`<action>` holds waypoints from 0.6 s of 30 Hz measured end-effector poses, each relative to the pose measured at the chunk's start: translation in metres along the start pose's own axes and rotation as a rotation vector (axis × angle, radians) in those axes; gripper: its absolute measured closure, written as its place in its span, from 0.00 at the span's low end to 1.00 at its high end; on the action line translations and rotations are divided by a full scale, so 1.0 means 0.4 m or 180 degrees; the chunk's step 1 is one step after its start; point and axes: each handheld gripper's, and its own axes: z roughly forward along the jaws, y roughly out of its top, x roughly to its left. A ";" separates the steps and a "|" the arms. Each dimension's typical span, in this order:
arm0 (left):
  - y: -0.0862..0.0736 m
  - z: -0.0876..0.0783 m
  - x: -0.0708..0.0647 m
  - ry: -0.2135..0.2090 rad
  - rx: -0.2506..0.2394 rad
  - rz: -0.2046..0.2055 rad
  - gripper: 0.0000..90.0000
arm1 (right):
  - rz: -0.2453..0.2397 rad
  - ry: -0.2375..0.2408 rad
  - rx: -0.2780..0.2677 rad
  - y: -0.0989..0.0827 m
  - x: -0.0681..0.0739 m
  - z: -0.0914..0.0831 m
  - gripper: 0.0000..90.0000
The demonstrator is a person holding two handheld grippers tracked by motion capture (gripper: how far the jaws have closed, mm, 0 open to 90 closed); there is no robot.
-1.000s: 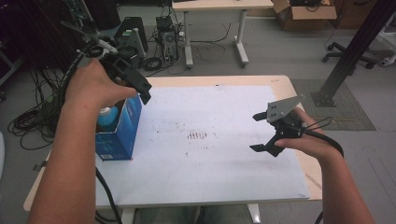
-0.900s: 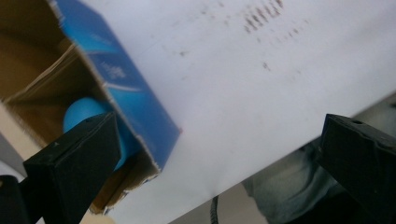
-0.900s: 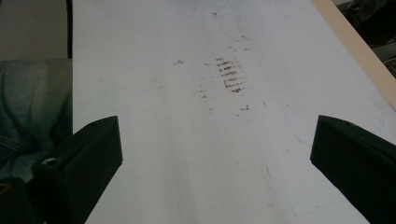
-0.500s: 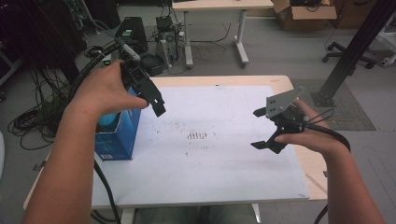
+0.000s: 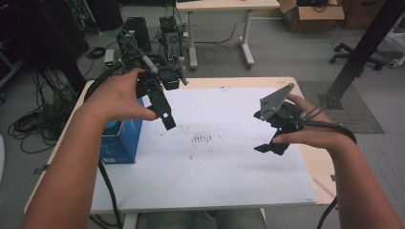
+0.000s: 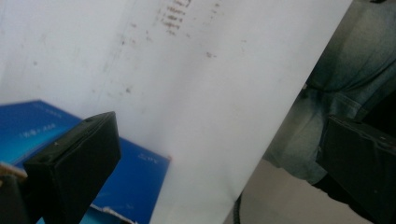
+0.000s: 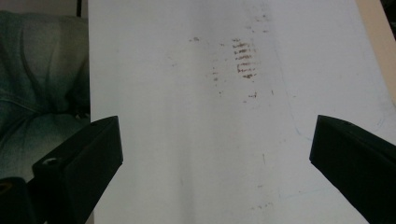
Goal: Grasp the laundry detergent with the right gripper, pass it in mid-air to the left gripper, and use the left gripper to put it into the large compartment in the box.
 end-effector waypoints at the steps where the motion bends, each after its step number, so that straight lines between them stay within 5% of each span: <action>1: 0.005 0.005 -0.002 -0.0015 0.0005 0.0065 0.00 | -0.0014 0.0015 0.0033 0.002 -0.001 0.004 0.03; 12: 0.049 0.077 -0.013 -0.0105 0.0195 0.0628 0.00 | -0.0061 0.0170 0.0375 0.001 -0.037 0.052 0.03; 18: 0.069 0.113 -0.007 0.0021 0.0406 0.0704 0.00 | -0.0045 0.0249 0.0548 0.000 -0.046 0.084 0.04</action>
